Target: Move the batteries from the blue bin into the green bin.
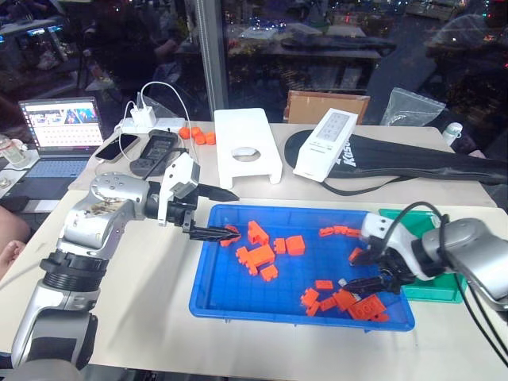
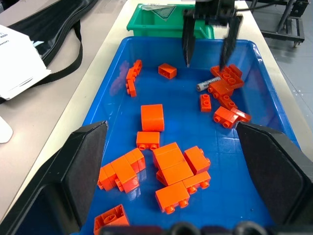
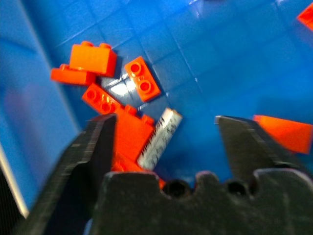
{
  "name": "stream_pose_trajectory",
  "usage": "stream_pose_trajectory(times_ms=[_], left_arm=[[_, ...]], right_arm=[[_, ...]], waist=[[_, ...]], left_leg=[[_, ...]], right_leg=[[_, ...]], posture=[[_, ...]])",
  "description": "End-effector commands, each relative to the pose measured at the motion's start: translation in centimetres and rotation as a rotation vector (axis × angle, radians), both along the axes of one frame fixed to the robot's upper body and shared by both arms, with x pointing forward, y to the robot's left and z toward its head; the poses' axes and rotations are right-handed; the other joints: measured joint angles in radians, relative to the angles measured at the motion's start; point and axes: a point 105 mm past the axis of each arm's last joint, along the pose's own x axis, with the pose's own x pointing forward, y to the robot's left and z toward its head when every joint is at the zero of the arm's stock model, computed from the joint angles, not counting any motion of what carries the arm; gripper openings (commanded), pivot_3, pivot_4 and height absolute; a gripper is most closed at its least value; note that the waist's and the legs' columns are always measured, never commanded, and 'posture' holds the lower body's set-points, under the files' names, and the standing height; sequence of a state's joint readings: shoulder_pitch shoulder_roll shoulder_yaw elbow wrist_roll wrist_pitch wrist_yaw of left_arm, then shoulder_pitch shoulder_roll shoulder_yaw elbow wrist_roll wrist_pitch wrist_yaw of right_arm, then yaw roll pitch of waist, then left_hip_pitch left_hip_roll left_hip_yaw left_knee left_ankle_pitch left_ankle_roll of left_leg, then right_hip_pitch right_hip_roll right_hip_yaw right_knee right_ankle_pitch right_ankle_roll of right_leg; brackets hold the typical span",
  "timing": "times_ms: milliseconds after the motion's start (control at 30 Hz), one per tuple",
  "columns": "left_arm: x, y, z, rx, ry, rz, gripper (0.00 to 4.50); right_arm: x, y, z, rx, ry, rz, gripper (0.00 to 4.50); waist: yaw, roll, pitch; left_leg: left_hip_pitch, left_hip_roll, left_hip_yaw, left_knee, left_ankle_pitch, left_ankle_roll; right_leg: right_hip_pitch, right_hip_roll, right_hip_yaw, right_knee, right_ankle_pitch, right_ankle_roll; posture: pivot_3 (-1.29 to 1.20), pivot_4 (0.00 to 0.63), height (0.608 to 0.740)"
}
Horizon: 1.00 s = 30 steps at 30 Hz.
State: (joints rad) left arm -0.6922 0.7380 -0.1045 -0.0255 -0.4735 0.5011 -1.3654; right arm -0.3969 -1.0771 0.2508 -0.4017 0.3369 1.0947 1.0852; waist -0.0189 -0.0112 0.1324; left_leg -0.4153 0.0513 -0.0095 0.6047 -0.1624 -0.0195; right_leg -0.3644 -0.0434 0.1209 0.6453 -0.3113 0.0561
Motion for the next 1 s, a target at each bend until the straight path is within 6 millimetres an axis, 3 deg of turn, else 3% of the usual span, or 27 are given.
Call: stream_pose_trajectory(times_ms=[33, 367, 633, 1000], left_arm=[[-0.3, 0.0, 0.7, 0.005, -0.042, -0.012, 4.5], [-0.2, 0.0, 0.7, 0.015, -0.045, -0.02, 4.5], [-0.2, 0.0, 0.7, 0.018, -0.044, -0.024, 4.5], [-0.2, 0.2, 0.4, 0.029, -0.047, -0.016, 4.5]], right_arm=[[0.0, 0.1, 0.2, -0.006, -0.019, -0.019, 4.49], [-0.4, -1.1, -0.6, -0.035, -0.005, -0.063, 4.49], [1.4, -0.7, 2.3, 0.038, -0.126, -0.103, 4.49], [1.5, -0.1, 1.1, 0.03, -0.094, -0.113, 4.49]], waist=[[0.002, 0.0, 0.0], [0.002, 0.0, 0.0], [0.002, 0.0, 0.0], [0.002, 0.0, 0.0]], left_leg=[[0.0, 0.0, 0.0, 0.0, 0.0, 0.0], [0.0, 0.0, 0.0, 0.0, 0.0, 0.0], [0.0, 0.0, 0.0, 0.0, 0.0, 0.0], [0.0, 0.0, 0.0, 0.0, 0.0, 0.0]], right_leg=[[0.0, 0.0, 0.0, 0.0, 0.0, 0.0], [0.001, 0.0, 0.0, 0.0, 0.0, 0.0], [0.001, 0.0, 0.0, -0.001, 0.0, 0.0], [0.001, 0.0, 0.0, -0.001, 0.0, 0.0]], posture=[[0.0, 0.15, 0.712], [0.0, 0.15, 0.712], [0.0, 0.15, 0.712], [0.0, 0.15, 0.712]])
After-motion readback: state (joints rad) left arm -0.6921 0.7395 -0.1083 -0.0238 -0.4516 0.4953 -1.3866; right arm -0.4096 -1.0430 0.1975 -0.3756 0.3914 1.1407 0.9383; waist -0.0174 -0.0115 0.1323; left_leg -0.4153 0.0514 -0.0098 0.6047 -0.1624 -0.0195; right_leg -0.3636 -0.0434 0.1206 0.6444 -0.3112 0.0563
